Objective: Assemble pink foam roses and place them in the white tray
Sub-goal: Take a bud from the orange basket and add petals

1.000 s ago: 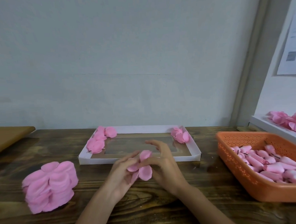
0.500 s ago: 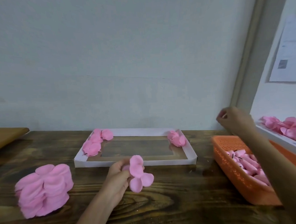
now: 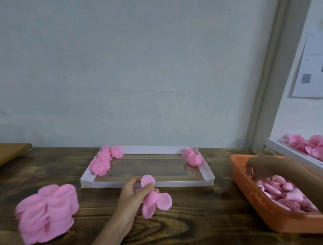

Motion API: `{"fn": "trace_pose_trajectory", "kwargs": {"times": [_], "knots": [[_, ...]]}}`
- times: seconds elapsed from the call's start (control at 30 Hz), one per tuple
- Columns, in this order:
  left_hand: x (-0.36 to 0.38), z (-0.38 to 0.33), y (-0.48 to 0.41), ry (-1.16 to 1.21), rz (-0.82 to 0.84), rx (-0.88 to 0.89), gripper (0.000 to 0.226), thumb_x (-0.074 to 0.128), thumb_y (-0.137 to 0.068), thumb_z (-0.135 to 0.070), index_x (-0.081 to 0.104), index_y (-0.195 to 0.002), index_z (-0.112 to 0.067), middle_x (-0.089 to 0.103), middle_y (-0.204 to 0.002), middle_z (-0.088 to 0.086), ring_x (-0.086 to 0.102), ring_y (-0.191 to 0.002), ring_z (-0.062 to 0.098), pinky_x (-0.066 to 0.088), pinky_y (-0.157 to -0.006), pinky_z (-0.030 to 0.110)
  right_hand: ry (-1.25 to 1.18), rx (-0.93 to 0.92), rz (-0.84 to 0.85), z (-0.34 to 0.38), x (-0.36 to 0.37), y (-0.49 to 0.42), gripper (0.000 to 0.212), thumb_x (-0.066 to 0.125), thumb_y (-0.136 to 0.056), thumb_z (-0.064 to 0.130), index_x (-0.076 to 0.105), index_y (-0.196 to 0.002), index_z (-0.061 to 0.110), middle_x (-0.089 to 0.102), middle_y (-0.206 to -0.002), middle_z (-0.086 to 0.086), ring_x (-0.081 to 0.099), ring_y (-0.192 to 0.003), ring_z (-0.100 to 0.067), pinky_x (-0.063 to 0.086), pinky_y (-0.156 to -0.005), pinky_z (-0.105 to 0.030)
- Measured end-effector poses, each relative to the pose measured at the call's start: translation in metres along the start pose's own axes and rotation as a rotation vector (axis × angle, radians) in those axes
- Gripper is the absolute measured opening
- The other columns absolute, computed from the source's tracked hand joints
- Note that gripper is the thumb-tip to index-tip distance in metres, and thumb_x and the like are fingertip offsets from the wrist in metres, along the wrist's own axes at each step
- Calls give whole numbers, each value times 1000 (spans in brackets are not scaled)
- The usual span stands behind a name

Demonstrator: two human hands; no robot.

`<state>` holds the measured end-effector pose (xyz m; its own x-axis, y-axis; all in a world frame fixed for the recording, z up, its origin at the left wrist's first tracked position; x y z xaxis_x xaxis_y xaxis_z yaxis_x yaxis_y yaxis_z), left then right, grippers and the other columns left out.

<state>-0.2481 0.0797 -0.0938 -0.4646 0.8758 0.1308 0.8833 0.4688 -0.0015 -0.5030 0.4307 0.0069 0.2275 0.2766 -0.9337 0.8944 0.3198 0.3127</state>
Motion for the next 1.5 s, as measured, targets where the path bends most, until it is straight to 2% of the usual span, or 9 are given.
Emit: {"fn": "trace_pose_trajectory", "kwargs": {"times": [0.13,0.23,0.43,0.6,0.73,0.87,1.03,1.2,1.5], "knots": [[-1,-2,-2,55,8,-5,37,76,-93,-18,61,-126,-12,81,-95,12,78,-89,21,59,-78,36,-97,-30,-7,0,-3,7,20,71,-90,16,54,-96,24,67,-106,-8,75,-75,-19,59,-54,-23],[0,-4,-1,59,-6,-3,37,79,-91,-14,61,-123,-13,81,-93,11,78,-87,18,59,-77,32,-155,-12,-5,-2,-3,11,22,73,-88,10,60,-100,25,68,-107,-6,76,-67,-17,59,-58,-22],[-4,-3,-1,27,-51,15,29,85,-84,-15,73,-109,-11,80,-97,7,77,-91,20,59,-74,33,-50,-46,18,1,-6,20,29,83,-81,7,70,-90,31,71,-104,12,70,-88,-7,57,-65,-17],[-10,-3,-2,3,-140,3,36,91,-77,-21,73,-107,-18,79,-98,1,75,-95,20,59,-70,29,-309,77,-527,-21,-49,47,17,81,-84,10,78,-99,16,75,-90,-1,70,-80,-18,61,-73,-33],[-12,-3,-3,-34,-198,20,39,93,-74,-24,74,-107,-20,76,-103,-2,71,-100,18,56,-70,28,-894,-159,-911,34,-68,96,26,82,-84,42,71,-105,29,76,-85,-1,74,-73,-19,60,-68,-38],[-19,-2,-4,-7,-228,80,18,89,-80,-19,80,-96,-18,80,-93,-1,74,-95,22,59,-72,32,-1234,-489,-773,160,-37,113,18,80,-85,51,71,-95,38,75,-80,5,72,-65,-11,55,-57,-23],[-20,6,-9,59,-169,-19,28,80,-87,-5,77,-108,-24,74,-117,6,70,-110,27,64,-83,43,-1377,-629,-597,255,21,87,11,66,-100,39,70,-96,30,74,-88,9,65,-70,-7,55,-64,-31],[-19,6,-12,323,-68,-112,38,72,-86,12,72,-119,-6,68,-124,15,77,-101,29,65,-75,35,-1502,-680,-500,256,42,74,12,74,-96,33,66,-102,39,75,-104,7,75,-92,-14,63,-75,-34],[-13,3,-7,10,-90,49,48,93,-59,-14,76,-103,-16,81,-97,4,77,-96,24,63,-84,45,-1459,-686,-419,235,43,66,25,85,-85,10,66,-101,10,76,-100,-5,75,-93,-23,62,-78,-34]]}}
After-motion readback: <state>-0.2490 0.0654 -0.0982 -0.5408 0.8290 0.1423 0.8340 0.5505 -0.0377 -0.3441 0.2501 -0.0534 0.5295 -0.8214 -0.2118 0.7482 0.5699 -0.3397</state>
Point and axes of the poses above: each hand's wrist, its own y-axis away from the middle knuckle, its own x-axis out of the palm, z = x × y, the point moved 5 cm from there along -y, towards the middle knuckle
